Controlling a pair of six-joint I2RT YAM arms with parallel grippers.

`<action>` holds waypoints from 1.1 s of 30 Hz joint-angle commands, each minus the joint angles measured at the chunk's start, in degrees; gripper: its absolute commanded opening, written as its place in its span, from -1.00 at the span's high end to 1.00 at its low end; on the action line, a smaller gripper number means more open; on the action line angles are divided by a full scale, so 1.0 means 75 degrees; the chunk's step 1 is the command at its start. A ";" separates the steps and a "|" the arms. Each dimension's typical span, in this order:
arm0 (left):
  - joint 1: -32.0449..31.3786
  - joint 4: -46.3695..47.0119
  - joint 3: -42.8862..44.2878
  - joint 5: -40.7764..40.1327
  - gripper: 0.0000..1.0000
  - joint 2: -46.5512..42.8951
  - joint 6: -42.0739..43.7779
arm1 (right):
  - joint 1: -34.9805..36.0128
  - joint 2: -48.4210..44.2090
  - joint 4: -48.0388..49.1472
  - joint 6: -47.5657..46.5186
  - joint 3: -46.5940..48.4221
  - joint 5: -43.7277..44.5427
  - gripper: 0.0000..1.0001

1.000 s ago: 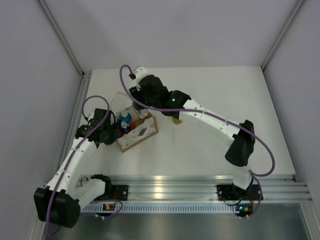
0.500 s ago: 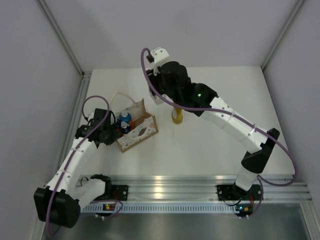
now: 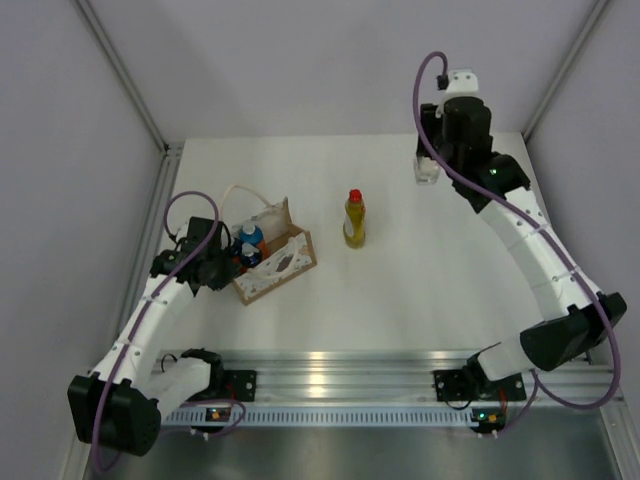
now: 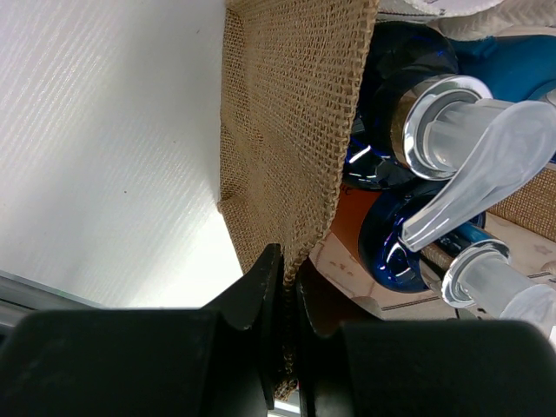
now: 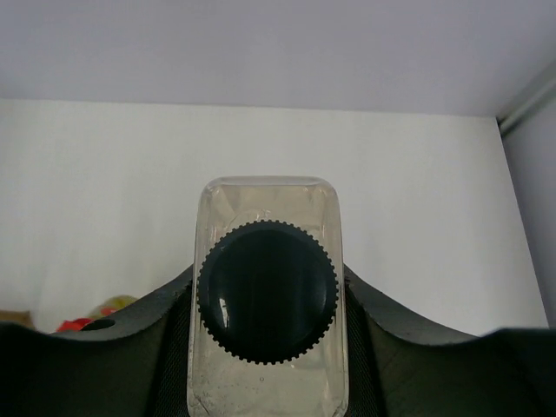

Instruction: Take the personal care products out of the canvas bag

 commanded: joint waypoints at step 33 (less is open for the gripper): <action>-0.0001 -0.0333 -0.0181 0.0045 0.74 0.0232 0.0076 | -0.1330 0.1602 0.4424 -0.0258 -0.3146 -0.2736 1.00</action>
